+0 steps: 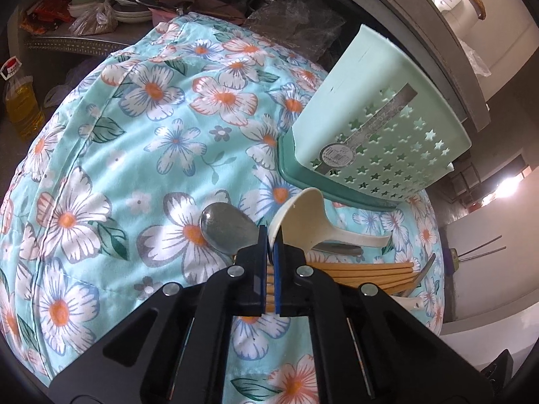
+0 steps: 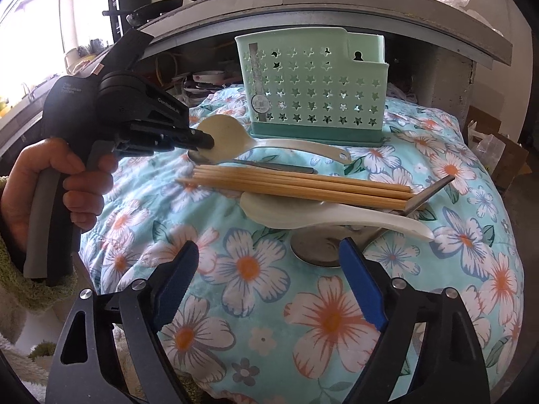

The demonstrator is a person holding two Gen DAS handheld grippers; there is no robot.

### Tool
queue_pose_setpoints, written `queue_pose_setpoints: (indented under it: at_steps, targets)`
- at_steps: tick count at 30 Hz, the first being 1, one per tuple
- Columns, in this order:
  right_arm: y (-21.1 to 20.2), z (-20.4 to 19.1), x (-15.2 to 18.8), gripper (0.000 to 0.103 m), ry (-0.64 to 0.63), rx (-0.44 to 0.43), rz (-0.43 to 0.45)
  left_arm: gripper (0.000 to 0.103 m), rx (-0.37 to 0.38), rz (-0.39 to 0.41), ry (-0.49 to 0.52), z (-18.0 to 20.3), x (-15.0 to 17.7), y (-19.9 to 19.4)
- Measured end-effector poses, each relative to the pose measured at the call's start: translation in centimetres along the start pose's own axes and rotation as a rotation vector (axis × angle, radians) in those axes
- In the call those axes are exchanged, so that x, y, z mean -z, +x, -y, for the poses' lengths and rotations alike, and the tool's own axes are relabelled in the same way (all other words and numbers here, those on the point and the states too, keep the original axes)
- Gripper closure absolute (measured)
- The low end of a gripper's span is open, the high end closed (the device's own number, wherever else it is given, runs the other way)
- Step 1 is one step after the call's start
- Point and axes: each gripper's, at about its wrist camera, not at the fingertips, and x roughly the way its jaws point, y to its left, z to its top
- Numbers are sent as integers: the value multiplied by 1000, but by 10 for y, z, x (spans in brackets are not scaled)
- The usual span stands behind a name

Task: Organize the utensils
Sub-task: 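Close the left gripper on the cream ladle's handle, then lift the ladle with the left gripper toward the green holder while the right gripper grasps a metal spoon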

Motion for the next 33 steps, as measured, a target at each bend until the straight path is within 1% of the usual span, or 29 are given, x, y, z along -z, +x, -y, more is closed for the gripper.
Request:
queue_pose_setpoints:
  at_steps: [5,8,13,18,21,25,28,30,33]
  targets:
    - [0,-7,-11,35,-33,26,21,101,64,109,-46,-8,-3,-34]
    - [4,-19,-23,42,-73,20,46,101,71,180,-80,-20,-3,-58]
    - [16,-49,-46,51,-171,19,108,101,20,295,-153,-55,-1,-96]
    - [43,-89,-67,58,-304,60,106,101,-19,379,-235,-96,1,-120]
    - [69,-116,-74,62,-394,105,67,101,-25,400,-272,-115,5,-125]
    - [105,-142,-74,67,-497,167,6,101,-26,404,-308,-133,8,-125]
    - [126,-150,-73,73,-536,219,-29,101,-27,401,-328,-146,9,-123]
    - [138,-153,-72,73,-552,238,-62,101,-26,400,-340,-154,9,-122]
    - [152,-158,-69,80,-581,285,-87,101,-20,398,-353,-162,10,-121]
